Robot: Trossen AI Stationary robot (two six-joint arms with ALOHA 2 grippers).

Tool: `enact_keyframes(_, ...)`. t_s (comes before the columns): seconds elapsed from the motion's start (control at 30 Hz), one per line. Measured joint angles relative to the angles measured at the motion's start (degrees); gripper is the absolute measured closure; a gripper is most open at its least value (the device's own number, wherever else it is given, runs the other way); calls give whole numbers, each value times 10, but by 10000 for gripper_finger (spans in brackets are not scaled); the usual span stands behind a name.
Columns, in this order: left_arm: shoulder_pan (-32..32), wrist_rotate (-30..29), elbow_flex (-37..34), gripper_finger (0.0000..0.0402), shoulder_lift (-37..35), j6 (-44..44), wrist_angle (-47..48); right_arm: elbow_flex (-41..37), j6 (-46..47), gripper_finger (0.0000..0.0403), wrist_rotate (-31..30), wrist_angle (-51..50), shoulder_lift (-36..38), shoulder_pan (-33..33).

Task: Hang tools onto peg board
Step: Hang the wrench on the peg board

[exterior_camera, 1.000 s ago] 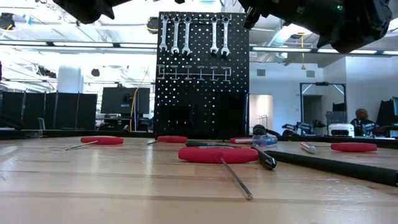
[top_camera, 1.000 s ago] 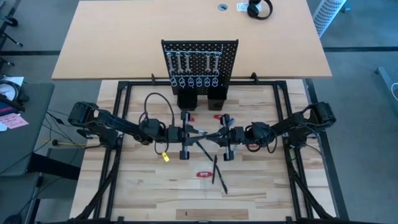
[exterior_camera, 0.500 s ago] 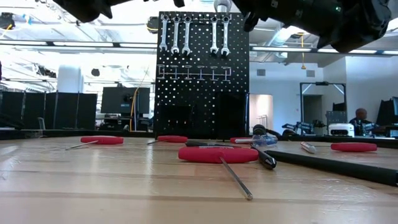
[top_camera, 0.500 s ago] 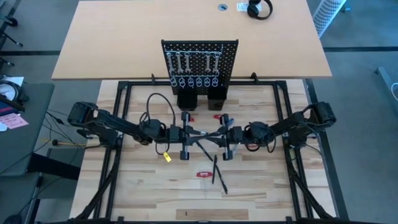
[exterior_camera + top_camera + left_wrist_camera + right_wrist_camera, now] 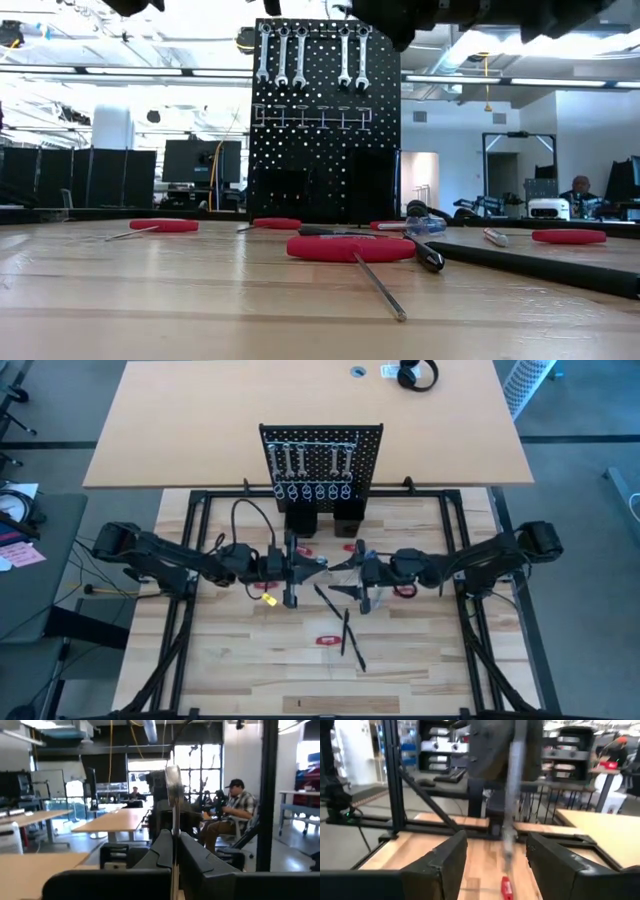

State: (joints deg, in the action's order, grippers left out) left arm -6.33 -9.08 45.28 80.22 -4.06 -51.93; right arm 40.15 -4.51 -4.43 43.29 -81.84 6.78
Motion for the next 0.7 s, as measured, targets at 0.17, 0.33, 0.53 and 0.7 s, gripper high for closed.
enact_keyframes(0.17, 9, 1, -1, 401, 6, 17, 6, 25, -13, 189, -1, -4, -43, 7)
enact_keyframes(0.33, 9, 2, -6, 401, 5, 18, -1, 41, -17, 219, -3, 14, -79, 6)
enact_keyframes(0.53, 9, 4, -6, 401, 4, 19, 2, 44, -20, 291, -5, 18, -81, 6)
enact_keyframes(0.7, 9, 9, -5, 401, 4, 17, 3, 44, -5, 373, -7, 3, -70, 6)
